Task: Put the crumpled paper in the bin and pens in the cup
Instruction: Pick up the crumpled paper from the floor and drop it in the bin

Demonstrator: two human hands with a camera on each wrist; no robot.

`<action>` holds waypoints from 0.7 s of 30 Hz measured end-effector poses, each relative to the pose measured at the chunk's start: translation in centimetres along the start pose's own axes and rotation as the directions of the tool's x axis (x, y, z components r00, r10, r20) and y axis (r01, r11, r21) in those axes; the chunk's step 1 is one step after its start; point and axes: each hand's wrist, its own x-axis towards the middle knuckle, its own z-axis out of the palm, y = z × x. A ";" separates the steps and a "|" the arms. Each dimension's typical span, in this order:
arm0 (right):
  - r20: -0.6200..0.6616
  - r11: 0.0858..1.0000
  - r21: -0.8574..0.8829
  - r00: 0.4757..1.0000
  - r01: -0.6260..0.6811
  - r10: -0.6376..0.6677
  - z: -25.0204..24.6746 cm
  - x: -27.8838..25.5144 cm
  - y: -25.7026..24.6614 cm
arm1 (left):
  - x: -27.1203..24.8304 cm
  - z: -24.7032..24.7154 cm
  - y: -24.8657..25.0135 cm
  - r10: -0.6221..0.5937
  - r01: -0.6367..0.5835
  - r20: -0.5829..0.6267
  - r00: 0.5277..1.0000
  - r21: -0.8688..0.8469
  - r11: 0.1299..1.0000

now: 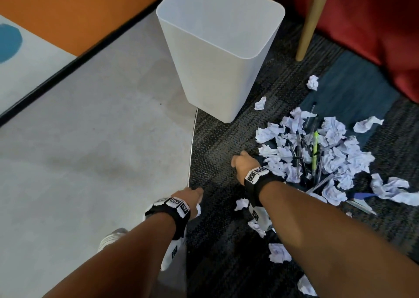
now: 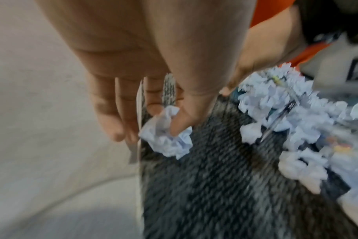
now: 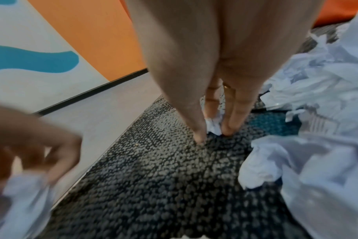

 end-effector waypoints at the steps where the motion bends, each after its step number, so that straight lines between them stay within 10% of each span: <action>1: -0.037 1.000 0.028 0.999 0.002 -0.001 0.2 0.0 -0.1 | -0.2 -0.6 0.5 0.008 -0.010 -0.050 0.999 -0.045 0.999; 7: -0.193 0.984 0.176 0.981 0.009 0.026 0.4 -1.0 0.5 | -1.5 -6.9 3.4 0.013 -0.081 -0.293 0.956 -0.221 0.972; 13: 0.077 0.995 -0.043 0.993 0.092 -0.088 0.0 -0.5 0.7 | -2.2 -9.5 4.4 0.043 -0.143 -0.410 0.911 -0.218 0.965; 16: -0.014 0.991 -0.059 0.993 0.120 -0.121 0.8 -0.3 0.4 | -2.5 -10.1 4.7 0.060 -0.175 -0.432 0.900 -0.232 0.957; 21: -0.099 0.980 0.188 0.994 0.062 -0.044 -1.0 -1.2 0.2 | -4.0 -14.1 5.8 0.142 -0.255 -0.525 0.839 -0.149 0.956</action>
